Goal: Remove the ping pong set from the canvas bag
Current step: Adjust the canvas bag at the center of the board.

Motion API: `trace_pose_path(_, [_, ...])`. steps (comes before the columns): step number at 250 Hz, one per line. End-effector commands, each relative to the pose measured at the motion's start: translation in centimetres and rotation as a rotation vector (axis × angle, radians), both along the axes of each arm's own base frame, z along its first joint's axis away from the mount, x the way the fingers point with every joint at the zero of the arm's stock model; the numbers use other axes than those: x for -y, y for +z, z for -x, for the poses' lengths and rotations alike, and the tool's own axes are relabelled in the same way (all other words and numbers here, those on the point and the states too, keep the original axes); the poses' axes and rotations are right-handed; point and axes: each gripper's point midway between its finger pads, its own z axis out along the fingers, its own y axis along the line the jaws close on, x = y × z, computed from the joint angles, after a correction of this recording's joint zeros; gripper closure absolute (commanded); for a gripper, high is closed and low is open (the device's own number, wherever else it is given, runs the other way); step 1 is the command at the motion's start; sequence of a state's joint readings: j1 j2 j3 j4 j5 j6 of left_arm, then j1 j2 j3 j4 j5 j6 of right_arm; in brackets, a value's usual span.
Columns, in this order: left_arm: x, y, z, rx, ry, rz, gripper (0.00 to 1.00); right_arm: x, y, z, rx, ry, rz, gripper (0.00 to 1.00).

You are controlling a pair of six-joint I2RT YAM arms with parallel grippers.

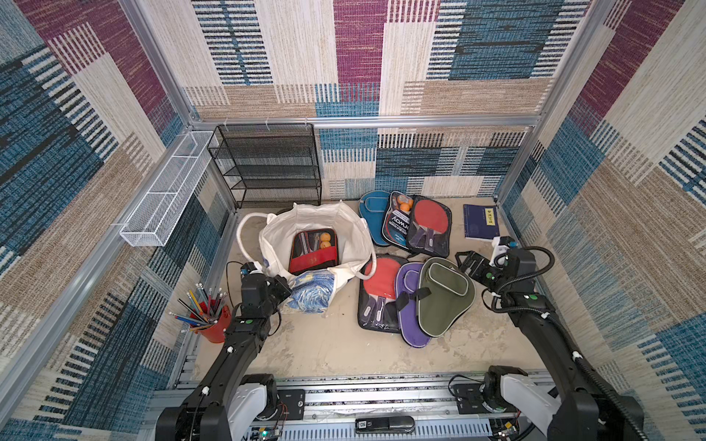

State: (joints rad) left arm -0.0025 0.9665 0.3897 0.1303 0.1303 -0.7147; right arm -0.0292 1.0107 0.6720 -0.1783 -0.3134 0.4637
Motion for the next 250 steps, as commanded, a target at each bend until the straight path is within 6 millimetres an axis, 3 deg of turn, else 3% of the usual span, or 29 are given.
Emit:
trace_pose_path(1, [1.2, -0.1, 0.2, 0.008, -0.054, 0.050, 1.00, -3.6, 3.6, -0.9, 0.091, 0.113, 0.034, 0.00])
trace_pose_path(25, [1.4, -1.0, 0.7, -0.014, -0.059, 0.055, 1.00, -7.9, 6.8, -1.7, 0.152, 0.235, 0.060, 0.00])
trace_pose_path(56, [1.4, -2.7, 1.4, -0.057, -0.053, 0.051, 1.00, -14.2, 9.5, -1.9, 0.204, 0.405, 0.097, 0.00])
trace_pose_path(102, [1.3, -4.7, 2.3, -0.111, -0.037, 0.039, 1.00, -24.9, 10.8, -0.2, 0.223, 0.671, 0.118, 0.03])
trace_pose_path(151, [1.5, -6.4, 2.9, -0.148, -0.029, 0.033, 1.00, -34.3, 7.3, 2.3, 0.158, 0.879, 0.111, 0.06])
trace_pose_path(174, [1.5, -7.2, 3.2, -0.163, -0.023, 0.030, 1.00, -37.0, 5.4, 2.5, 0.127, 0.926, 0.122, 0.08])
trace_pose_path(201, [1.4, -7.7, 3.4, -0.170, -0.016, 0.029, 1.00, -38.9, 2.4, 2.5, 0.071, 0.963, 0.141, 0.15])
trace_pose_path(217, [1.4, -7.9, 3.6, -0.171, -0.012, 0.027, 1.00, -39.4, 0.6, 2.6, 0.037, 0.976, 0.143, 0.24])
trace_pose_path(234, [1.2, -8.1, 3.8, -0.177, -0.004, 0.021, 1.00, -39.6, -1.2, 2.7, 0.005, 0.980, 0.144, 0.41])
trace_pose_path(250, [1.0, -8.3, 3.9, -0.181, 0.003, 0.017, 1.00, -39.4, -3.2, 2.7, -0.035, 0.975, 0.156, 0.67])
